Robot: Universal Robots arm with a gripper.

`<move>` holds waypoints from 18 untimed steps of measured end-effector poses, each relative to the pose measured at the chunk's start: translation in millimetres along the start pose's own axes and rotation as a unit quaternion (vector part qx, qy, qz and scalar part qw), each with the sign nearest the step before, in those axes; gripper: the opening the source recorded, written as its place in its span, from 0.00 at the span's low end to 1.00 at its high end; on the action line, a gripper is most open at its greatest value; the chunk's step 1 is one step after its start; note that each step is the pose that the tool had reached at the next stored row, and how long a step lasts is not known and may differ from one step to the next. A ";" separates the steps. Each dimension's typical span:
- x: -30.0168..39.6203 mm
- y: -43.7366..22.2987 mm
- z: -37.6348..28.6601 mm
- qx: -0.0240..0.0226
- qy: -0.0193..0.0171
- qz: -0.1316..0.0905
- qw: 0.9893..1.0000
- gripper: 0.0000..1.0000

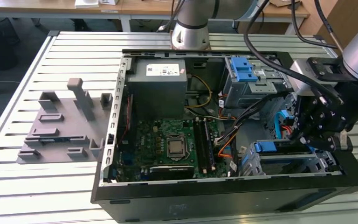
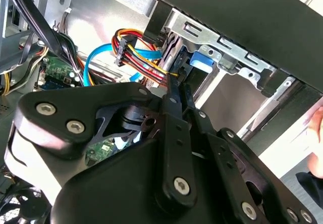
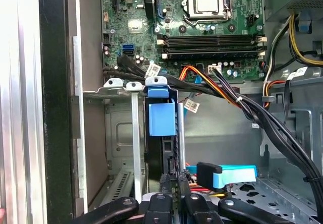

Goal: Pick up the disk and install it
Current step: 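Insert the first disk wire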

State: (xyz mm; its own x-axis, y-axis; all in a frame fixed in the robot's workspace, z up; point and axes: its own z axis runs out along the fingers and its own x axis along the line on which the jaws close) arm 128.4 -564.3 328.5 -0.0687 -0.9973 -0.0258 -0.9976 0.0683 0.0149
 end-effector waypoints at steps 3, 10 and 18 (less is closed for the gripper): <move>0.0 0.0 0.2 0.000 0.000 0.000 1.000 0.24; -0.3 0.2 -9.9 0.000 0.000 0.000 1.000 0.24; -0.4 0.2 -14.0 0.000 0.000 0.000 1.000 0.16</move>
State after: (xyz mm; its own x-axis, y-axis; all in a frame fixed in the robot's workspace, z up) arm 128.4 -564.3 342.4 -0.0688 -0.9973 -0.0258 -0.9975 0.0684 0.0155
